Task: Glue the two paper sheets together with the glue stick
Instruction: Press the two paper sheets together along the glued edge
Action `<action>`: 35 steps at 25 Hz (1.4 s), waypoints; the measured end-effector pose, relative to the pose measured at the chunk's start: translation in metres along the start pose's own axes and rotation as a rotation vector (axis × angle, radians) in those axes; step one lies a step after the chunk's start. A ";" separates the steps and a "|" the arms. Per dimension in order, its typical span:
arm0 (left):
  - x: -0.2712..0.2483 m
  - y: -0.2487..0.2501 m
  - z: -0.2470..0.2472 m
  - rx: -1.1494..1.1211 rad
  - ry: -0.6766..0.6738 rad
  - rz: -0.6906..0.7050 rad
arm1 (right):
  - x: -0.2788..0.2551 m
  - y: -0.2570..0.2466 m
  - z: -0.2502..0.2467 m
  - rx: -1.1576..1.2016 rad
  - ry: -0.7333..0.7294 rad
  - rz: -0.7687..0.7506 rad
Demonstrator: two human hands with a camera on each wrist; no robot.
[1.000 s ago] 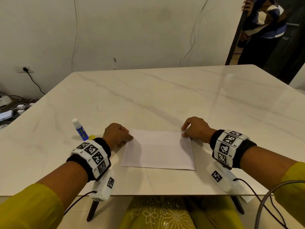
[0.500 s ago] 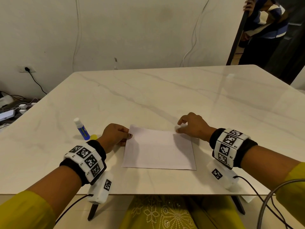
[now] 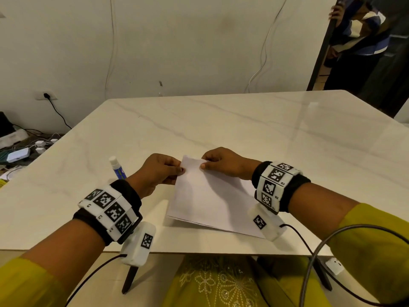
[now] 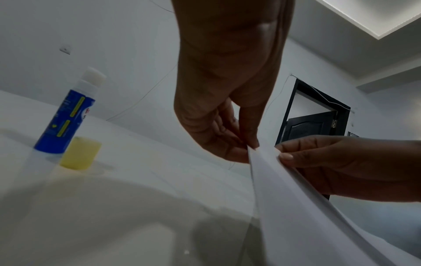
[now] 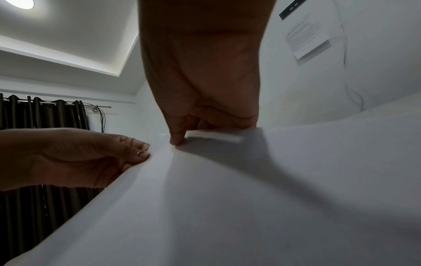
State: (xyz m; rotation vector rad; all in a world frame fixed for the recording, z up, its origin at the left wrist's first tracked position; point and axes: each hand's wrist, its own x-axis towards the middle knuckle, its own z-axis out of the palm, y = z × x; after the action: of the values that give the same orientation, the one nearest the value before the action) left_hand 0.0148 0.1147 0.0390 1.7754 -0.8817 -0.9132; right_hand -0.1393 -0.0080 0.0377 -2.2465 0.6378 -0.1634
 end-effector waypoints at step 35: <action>-0.010 -0.023 0.019 0.010 0.020 -0.032 | 0.022 -0.005 0.025 0.079 0.256 -0.070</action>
State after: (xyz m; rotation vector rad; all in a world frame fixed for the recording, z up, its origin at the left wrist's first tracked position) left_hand -0.0025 0.1234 0.0142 1.8092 -0.8484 -0.9117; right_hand -0.1107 0.0008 0.0220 -2.1905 0.6739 -0.5091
